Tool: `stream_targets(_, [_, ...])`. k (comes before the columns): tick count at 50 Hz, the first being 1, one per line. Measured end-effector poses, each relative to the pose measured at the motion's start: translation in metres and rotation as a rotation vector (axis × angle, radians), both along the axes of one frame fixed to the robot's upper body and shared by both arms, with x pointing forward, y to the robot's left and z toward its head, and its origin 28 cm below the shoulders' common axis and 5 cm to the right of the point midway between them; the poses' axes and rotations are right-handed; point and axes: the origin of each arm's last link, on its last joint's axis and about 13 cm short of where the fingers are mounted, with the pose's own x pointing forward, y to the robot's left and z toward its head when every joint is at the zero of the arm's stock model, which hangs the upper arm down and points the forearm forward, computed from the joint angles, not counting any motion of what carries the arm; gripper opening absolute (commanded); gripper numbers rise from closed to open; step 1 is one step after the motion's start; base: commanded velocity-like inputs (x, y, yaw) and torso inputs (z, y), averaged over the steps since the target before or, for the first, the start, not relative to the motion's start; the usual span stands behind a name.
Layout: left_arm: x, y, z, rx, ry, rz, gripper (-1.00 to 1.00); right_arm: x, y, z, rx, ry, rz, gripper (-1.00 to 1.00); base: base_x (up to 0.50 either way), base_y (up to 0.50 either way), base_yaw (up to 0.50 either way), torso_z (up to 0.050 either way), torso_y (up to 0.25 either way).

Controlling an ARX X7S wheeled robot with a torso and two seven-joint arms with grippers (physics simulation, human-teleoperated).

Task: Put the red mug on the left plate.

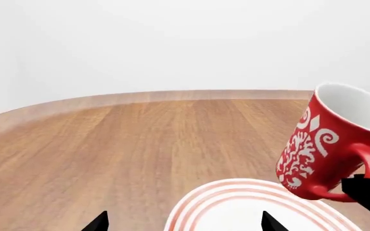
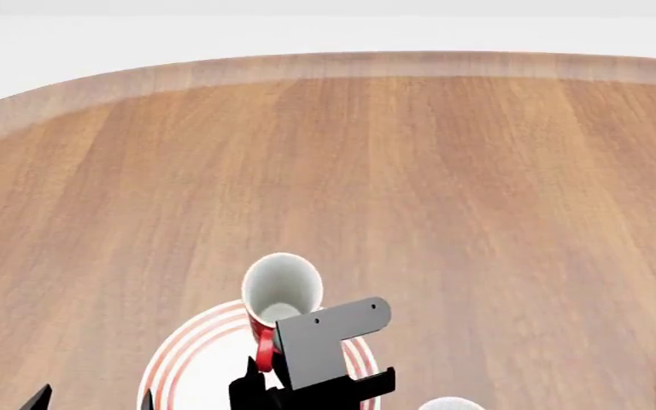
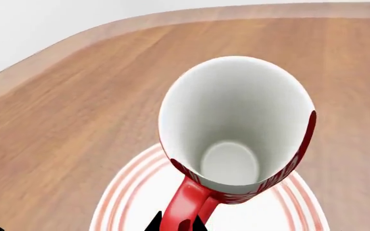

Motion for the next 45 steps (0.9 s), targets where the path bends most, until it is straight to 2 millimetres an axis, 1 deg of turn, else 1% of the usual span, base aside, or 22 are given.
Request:
stream_targets(29, [0.001,0.0,-0.001,-0.003,0.0,-0.001,1.0,0.022,0.017,-0.024,-0.034,0.054,0.029,-1.0,0.0,0.0,0.0,0.0,0.0])
stream_targets(45, [0.0,0.0,0.0,-0.003,-0.001,-0.001,1.0,0.025,0.023,-0.032,-0.048,0.081,0.042,-1.0,0.0,0.0,0.0,0.0,0.0])
